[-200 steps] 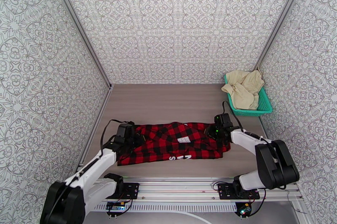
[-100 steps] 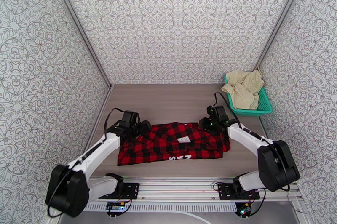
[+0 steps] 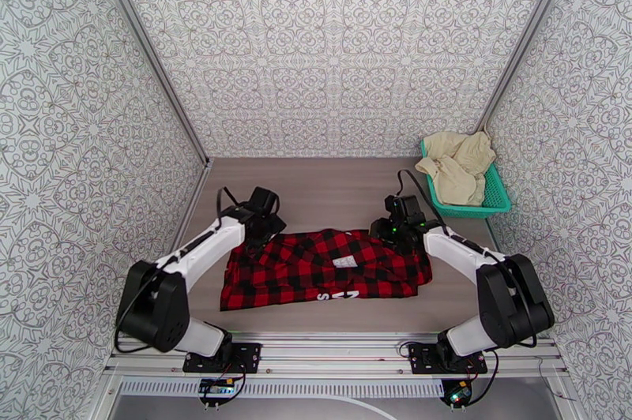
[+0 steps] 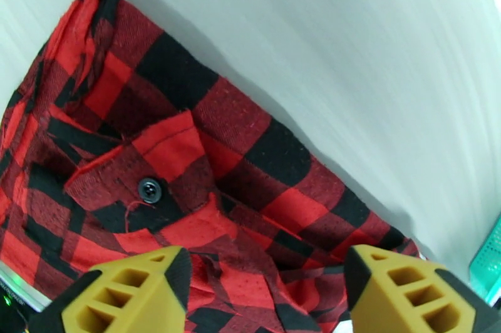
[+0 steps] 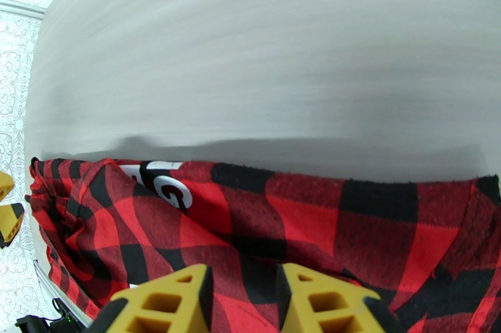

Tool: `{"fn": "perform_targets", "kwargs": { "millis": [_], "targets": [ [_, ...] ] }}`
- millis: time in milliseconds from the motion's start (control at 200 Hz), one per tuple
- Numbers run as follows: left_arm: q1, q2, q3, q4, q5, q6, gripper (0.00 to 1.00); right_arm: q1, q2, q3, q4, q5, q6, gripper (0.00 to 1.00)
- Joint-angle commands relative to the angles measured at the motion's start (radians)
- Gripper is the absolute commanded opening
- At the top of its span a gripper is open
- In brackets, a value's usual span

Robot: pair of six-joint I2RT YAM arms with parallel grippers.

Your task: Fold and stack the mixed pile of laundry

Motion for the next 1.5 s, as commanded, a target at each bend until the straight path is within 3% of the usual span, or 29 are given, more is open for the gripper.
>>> {"fn": "perform_targets", "kwargs": {
  "millis": [0,165,225,280,450,600,805,1000,1115,1210,1300,1375,1495],
  "targets": [
    [-0.018,0.050,0.041,-0.093,-0.020,-0.089,0.69,0.002,0.019,0.013,0.045,-0.033,-0.017,0.35],
    [-0.043,0.126,0.075,-0.092,-0.010,-0.113,0.72,0.000,0.014,-0.006,0.068,-0.056,-0.016,0.35],
    [-0.045,0.163,0.089,-0.080,0.002,-0.108,0.67,-0.002,0.014,-0.007,0.074,-0.062,-0.018,0.35],
    [-0.045,0.180,0.096,-0.063,0.004,-0.102,0.55,-0.001,0.010,-0.011,0.080,-0.067,-0.015,0.35],
    [-0.048,0.160,0.086,-0.036,-0.020,-0.090,0.00,-0.006,-0.005,-0.018,0.085,-0.073,-0.013,0.35],
    [-0.074,0.064,0.110,-0.042,-0.132,-0.011,0.00,-0.018,-0.014,-0.021,0.081,-0.076,-0.004,0.35],
    [-0.125,-0.140,0.028,0.102,-0.250,0.137,0.00,-0.031,-0.002,-0.026,0.072,-0.077,0.032,0.35],
    [-0.182,-0.343,-0.241,0.229,-0.304,0.120,0.00,-0.035,0.037,-0.042,0.072,-0.082,0.053,0.35],
    [-0.223,-0.451,-0.457,0.333,-0.333,0.013,0.00,-0.033,0.061,-0.053,0.080,-0.088,0.059,0.35],
    [-0.253,-0.513,-0.591,0.382,-0.357,-0.070,0.18,-0.034,0.069,-0.069,0.080,-0.085,0.064,0.35],
    [-0.270,-0.551,-0.620,0.305,-0.387,-0.136,0.41,-0.034,0.064,-0.080,0.068,-0.078,0.064,0.35],
    [-0.268,-0.569,-0.593,0.200,-0.401,-0.159,0.49,-0.040,0.043,-0.093,0.039,-0.058,0.061,0.35],
    [-0.247,-0.582,-0.494,-0.130,-0.403,-0.254,0.54,-0.098,-0.007,-0.133,-0.027,-0.026,0.059,0.36]
  ]
}}
